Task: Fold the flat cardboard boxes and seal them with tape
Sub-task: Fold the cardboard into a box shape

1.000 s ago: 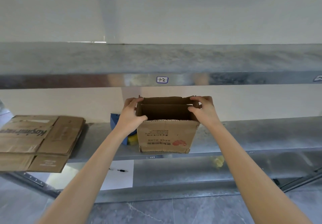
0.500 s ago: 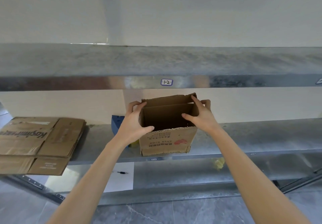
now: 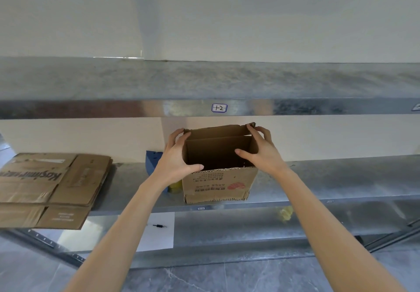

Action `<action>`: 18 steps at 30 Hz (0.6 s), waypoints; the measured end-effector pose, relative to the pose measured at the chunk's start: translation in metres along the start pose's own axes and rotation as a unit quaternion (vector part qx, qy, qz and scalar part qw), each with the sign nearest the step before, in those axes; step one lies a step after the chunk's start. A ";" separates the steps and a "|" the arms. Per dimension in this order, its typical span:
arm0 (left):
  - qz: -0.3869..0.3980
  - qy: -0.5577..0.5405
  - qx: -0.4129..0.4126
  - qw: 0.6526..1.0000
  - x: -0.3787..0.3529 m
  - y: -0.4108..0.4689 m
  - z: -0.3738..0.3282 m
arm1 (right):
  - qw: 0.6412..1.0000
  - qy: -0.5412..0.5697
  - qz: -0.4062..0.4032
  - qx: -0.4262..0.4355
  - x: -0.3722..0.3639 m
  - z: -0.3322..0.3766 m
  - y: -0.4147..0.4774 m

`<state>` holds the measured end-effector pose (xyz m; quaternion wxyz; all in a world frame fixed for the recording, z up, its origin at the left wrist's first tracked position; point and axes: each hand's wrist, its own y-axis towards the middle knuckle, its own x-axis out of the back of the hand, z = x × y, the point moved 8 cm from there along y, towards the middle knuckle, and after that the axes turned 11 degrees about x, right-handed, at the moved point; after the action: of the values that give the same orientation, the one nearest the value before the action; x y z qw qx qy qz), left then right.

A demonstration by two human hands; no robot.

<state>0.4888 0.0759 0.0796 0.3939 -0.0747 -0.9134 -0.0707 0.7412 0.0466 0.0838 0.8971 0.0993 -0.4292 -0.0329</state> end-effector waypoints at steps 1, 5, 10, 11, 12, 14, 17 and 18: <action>-0.007 -0.003 0.000 1.000 0.001 0.001 0.000 | 1.000 0.003 -0.002 0.001 0.000 0.000 0.000; -0.037 -0.011 0.001 0.999 0.000 0.002 -0.002 | 1.000 0.007 -0.009 0.005 -0.002 0.000 -0.003; -0.055 -0.001 -0.004 0.999 -0.004 0.002 -0.005 | 1.000 0.017 -0.021 0.007 -0.002 -0.001 -0.005; -0.053 0.003 -0.006 0.999 -0.004 0.001 -0.005 | 0.999 0.019 -0.026 0.008 -0.001 -0.001 -0.005; -0.048 0.005 -0.009 0.999 -0.005 0.001 -0.005 | 0.999 0.020 -0.029 0.009 -0.001 -0.001 -0.006; -0.019 -0.007 -0.012 1.000 -0.008 0.000 -0.004 | 0.999 0.029 -0.033 0.009 0.000 0.000 -0.008; 0.049 -0.037 -0.001 0.998 -0.015 -0.003 0.001 | 0.996 0.082 -0.020 -0.002 -0.002 0.000 -0.013; 0.072 -0.053 0.008 0.996 -0.017 -0.004 0.003 | 0.994 0.108 -0.008 -0.009 -0.004 0.000 -0.015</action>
<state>0.4975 0.0716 0.0643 0.3492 -0.1409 -0.9259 -0.0307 0.7392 0.0327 0.0771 0.9388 0.0980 -0.3287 -0.0329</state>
